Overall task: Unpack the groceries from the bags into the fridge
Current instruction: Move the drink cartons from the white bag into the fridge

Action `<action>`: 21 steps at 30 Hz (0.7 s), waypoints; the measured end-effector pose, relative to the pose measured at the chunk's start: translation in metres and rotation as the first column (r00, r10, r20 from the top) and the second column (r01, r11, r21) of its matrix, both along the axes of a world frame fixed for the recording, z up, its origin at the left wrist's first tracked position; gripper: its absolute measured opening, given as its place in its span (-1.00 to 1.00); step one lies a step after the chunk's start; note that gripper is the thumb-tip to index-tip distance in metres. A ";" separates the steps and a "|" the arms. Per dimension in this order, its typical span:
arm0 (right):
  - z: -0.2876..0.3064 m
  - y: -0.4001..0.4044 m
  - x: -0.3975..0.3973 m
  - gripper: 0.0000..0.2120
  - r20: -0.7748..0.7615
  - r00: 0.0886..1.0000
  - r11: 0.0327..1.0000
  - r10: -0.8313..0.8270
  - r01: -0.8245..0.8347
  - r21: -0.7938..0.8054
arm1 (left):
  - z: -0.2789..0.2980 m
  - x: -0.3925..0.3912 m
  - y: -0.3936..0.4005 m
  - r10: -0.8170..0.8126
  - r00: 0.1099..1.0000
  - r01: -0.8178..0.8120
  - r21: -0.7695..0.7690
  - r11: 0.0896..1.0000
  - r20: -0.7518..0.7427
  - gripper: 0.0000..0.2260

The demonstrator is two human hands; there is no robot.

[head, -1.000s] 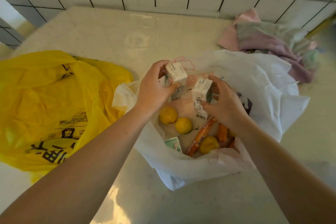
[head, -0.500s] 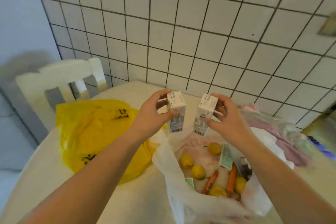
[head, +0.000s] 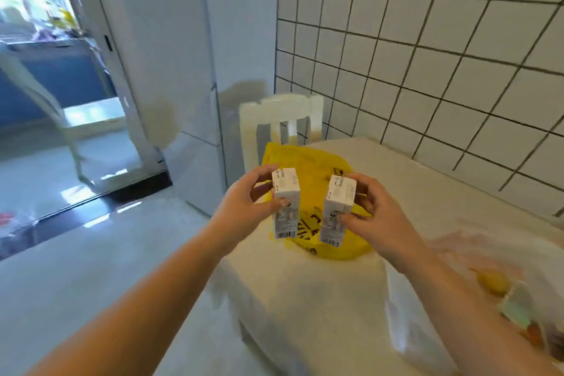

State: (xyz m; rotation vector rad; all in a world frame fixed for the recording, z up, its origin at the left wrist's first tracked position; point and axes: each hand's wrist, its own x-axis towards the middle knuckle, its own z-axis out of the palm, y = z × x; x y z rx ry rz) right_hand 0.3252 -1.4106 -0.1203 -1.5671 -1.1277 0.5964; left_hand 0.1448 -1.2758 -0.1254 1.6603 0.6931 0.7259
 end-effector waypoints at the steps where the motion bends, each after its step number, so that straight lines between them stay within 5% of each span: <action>1: -0.001 0.009 -0.015 -0.42 0.002 0.999 0.999 0.040 -0.040 -0.001 | 0.001 -0.017 0.002 0.036 0.999 -0.036 -0.013 0.999 0.012 -0.57; 10: 0.011 0.111 -0.129 -0.36 -0.033 0.964 0.964 0.265 -0.265 0.007 | 0.003 -0.157 0.051 0.347 0.938 -0.347 -0.016 0.938 0.018 -0.56; 21: 0.016 0.305 -0.294 -0.48 0.004 0.919 0.915 0.395 -0.394 0.093 | 0.014 -0.343 0.205 0.448 0.891 -0.450 0.015 0.893 0.079 -0.60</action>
